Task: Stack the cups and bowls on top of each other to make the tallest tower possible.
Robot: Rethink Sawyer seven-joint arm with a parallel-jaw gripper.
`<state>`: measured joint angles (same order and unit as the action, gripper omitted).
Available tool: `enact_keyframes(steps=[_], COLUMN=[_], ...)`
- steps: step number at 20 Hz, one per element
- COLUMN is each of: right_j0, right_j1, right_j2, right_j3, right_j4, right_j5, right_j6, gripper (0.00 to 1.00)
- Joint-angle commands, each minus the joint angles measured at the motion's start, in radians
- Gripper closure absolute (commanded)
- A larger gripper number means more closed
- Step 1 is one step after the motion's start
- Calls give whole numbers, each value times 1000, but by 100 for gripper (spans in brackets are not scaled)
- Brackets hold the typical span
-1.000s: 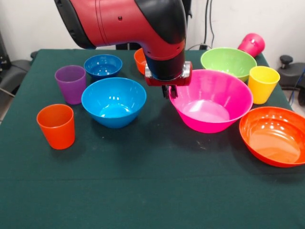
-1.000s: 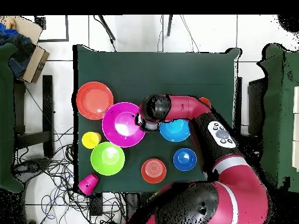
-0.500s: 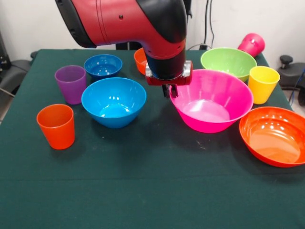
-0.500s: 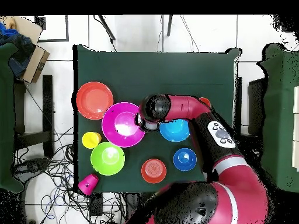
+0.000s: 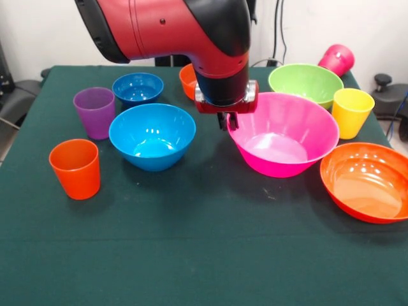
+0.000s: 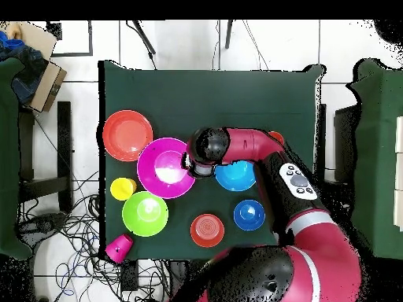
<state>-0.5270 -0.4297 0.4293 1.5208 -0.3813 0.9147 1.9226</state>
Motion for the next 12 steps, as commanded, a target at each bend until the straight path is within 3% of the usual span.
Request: enact_keyframes(steps=[1, 12], right_j0=[44, 68], right_j1=[-1, -33], right_j2=[-21, -24], right_j3=[31, 17], right_j4=[-80, -65], right_j5=[-41, 23], right_j6=[-46, -43], gripper=[100, 100])
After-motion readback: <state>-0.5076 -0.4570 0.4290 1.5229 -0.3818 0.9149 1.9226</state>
